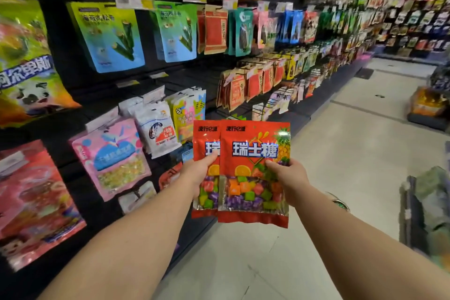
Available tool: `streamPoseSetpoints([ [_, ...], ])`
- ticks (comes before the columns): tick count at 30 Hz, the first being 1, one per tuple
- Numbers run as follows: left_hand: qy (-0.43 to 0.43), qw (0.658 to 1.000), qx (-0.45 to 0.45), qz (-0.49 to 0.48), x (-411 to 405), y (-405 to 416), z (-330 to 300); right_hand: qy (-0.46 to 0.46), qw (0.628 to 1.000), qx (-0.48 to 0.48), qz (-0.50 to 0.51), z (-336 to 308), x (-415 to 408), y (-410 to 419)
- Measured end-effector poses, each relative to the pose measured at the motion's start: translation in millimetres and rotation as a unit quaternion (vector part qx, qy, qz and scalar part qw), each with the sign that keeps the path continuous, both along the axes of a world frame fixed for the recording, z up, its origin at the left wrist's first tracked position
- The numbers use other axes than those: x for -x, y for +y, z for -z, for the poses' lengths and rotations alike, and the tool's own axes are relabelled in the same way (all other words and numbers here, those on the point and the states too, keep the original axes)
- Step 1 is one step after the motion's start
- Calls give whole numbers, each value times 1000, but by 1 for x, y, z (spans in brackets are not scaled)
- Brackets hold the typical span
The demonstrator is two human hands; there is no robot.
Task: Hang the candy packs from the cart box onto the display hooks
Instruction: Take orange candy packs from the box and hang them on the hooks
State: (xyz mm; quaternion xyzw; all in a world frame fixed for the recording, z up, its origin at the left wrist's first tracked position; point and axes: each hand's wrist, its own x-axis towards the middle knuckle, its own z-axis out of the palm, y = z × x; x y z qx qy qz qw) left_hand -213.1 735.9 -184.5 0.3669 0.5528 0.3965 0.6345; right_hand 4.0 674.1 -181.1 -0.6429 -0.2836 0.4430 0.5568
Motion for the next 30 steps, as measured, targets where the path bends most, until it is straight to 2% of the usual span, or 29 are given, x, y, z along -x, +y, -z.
streamPoseSetpoints([
  [5, -6, 1000, 27, -13, -29, 60, 27, -13, 1000, 23, -3, 10, -29, 55],
  [8, -13, 999, 36, -8, -46, 130, 73, -22, 1000, 18, 12, 12, -47, 92],
  [15, -46, 998, 36, -20, -80, 207, 52, -37, 999, 16, 2, 4, -83, 194],
  [23, -39, 987, 50, -149, -58, 247, 41, -33, 993, 55, -98, 30, -61, 298],
  [28, -22, 971, 56, -232, -50, 272, 60, -3, 983, 65, -171, 106, -76, 389],
  [30, -13, 961, 55, -270, -56, 283, 68, 22, 976, 70, -205, 75, -74, 391],
])
